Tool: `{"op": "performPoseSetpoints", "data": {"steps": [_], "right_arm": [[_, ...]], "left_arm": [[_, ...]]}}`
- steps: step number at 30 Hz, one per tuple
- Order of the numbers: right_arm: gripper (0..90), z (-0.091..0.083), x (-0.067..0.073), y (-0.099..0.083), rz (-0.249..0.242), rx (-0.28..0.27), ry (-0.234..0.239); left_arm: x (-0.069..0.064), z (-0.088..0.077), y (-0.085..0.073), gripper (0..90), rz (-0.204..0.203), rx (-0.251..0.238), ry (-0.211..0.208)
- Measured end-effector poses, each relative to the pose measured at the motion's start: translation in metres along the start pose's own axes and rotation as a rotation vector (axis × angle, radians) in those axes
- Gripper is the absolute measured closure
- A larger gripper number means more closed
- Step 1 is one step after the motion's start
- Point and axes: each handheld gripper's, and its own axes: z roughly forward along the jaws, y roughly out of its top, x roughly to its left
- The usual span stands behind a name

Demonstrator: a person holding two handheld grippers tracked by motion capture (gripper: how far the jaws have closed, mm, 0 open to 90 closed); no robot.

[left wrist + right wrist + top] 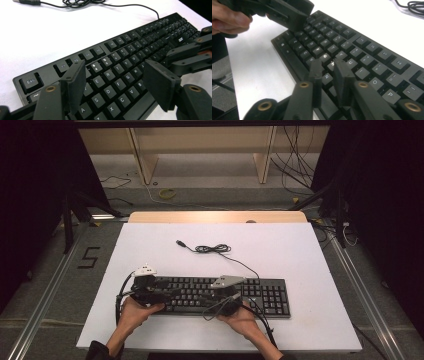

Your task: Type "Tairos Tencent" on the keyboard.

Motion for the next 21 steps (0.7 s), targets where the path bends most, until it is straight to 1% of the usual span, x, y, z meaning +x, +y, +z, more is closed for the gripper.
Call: {"op": "performPoseSetpoints", "data": {"steps": [2, 9, 17, 21], "right_arm": [[82.6, 0.002, -0.001, 0.0, -0.001, 0.004, 0.0], [88.9, 0.007, -0.003, 0.001, -0.004, 0.017, -0.012], [89.7, 0.014, -0.002, 0.0, -0.014, 0.039, -0.018], [89.7, 0.017, -0.001, 0.0, -0.015, 0.044, -0.016]], "left_arm": [[-0.001, -0.001, 0.0, 34.7, -0.005, -0.007, -0.001], [-0.004, -0.006, -0.002, 32.5, 0.001, -0.031, -0.01], [-0.007, -0.01, -0.005, 31.7, 0.005, -0.053, -0.016], [-0.008, -0.01, -0.007, 30.6, 0.016, -0.057, -0.02]]}}
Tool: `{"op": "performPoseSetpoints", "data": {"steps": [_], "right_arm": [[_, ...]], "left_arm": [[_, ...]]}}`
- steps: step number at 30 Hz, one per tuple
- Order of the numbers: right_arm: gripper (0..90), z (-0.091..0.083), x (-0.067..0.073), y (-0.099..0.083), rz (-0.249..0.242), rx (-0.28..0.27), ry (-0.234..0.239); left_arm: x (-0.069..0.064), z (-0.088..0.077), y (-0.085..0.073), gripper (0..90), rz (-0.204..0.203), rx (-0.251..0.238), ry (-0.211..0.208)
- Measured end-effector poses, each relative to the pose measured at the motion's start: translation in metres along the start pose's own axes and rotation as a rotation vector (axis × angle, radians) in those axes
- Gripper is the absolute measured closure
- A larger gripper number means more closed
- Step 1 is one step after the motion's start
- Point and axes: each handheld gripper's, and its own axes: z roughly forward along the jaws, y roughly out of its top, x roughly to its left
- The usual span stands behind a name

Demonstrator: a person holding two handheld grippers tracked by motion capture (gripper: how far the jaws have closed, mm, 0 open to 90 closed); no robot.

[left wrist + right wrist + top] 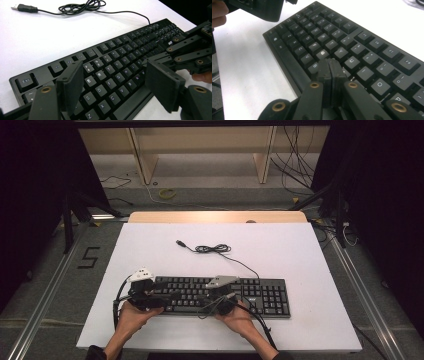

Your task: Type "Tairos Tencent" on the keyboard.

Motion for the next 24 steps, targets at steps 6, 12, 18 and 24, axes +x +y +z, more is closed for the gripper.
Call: {"op": "performPoseSetpoints", "data": {"steps": [6, 12, 18, 24], "right_arm": [[89.8, 0.005, 0.001, -0.001, -0.001, 0.014, 0.002], [90.0, 0.008, 0.001, -0.002, -0.004, 0.034, 0.002], [90.0, 0.011, 0.002, -0.003, -0.008, 0.048, -0.002], [90.0, 0.012, 0.002, -0.004, -0.009, 0.046, 0.006]], "left_arm": [[-0.001, -0.001, -0.002, 29.5, -0.001, -0.004, -0.002], [-0.002, -0.001, -0.004, 29.0, 0.001, -0.005, -0.004], [-0.001, -0.001, -0.004, 29.0, 0.0, -0.004, -0.003], [0.0, -0.001, -0.004, 29.0, 0.003, -0.004, 0.002]]}}
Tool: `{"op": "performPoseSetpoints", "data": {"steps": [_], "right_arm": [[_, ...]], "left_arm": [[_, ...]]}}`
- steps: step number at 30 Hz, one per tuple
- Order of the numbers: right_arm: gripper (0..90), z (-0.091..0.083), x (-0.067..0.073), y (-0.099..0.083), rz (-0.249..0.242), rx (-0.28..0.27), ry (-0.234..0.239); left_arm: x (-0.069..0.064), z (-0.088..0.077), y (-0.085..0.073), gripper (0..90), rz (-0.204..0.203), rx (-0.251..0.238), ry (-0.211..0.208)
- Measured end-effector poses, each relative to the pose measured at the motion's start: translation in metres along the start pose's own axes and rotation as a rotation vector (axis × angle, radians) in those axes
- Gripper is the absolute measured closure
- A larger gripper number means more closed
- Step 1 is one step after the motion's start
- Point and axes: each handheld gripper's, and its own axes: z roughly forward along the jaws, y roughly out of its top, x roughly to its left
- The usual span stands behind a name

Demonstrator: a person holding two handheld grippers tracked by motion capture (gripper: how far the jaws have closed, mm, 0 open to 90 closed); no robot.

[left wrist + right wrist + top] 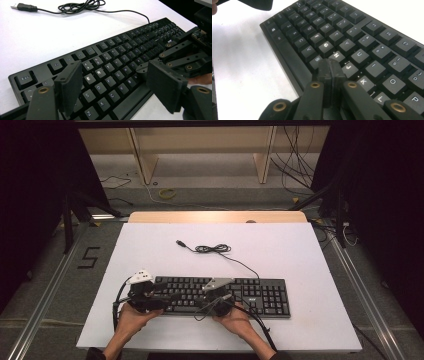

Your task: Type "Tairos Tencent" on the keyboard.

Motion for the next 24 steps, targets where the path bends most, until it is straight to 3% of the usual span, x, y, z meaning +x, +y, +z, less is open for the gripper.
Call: {"op": "performPoseSetpoints", "data": {"steps": [13, 24], "right_arm": [[87.6, -0.017, -0.003, 0.004, 0.022, -0.064, 0.004], [75.7, -0.033, -0.011, 0.0, 0.044, -0.1, 0.006]], "left_arm": [[0.002, 0.003, 0.0, 29.5, -0.001, 0.007, 0.005], [0.004, 0.008, 0.0, 29.8, -0.001, 0.019, 0.005]]}}
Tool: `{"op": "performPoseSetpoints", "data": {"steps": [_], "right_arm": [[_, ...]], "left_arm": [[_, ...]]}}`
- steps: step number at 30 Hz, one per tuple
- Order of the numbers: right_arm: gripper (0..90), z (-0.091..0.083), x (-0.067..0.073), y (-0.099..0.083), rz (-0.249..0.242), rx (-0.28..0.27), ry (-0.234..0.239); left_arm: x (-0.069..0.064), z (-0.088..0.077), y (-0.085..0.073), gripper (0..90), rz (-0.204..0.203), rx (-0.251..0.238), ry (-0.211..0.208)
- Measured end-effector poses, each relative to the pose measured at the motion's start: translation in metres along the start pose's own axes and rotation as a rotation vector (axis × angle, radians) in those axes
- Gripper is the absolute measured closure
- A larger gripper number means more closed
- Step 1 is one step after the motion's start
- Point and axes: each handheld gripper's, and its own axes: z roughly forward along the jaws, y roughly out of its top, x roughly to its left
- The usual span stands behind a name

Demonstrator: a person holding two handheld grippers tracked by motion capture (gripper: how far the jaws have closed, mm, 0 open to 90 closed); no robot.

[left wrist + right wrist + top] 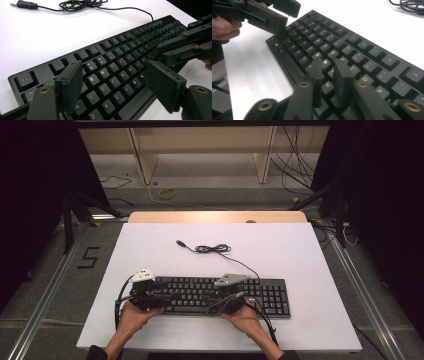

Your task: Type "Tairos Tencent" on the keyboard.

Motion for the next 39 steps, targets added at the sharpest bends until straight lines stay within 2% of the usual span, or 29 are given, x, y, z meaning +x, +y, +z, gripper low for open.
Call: {"op": "performPoseSetpoints", "data": {"steps": [8, 22, 25, 33, 39], "right_arm": [[61.5, -0.012, -0.005, -0.001, 0.015, -0.023, -0.002], [47.4, -0.029, -0.012, -0.007, 0.037, -0.033, -0.032], [47.2, -0.033, -0.012, -0.01, 0.046, -0.038, -0.034], [45.5, -0.039, -0.013, -0.013, 0.046, -0.053, -0.039], [43.7, -0.041, -0.013, -0.017, 0.047, -0.053, -0.038]], "left_arm": [[0.001, 0.003, 0.0, 29.2, 0.002, 0.007, -0.004], [0.001, 0.01, 0.006, 31.2, 0.008, 0.008, -0.005], [0.001, 0.012, 0.008, 33.8, 0.011, 0.011, -0.011], [-0.002, 0.02, 0.01, 46.3, 0.024, 0.051, -0.013], [-0.003, 0.027, 0.011, 64.1, 0.053, 0.09, -0.018]]}}
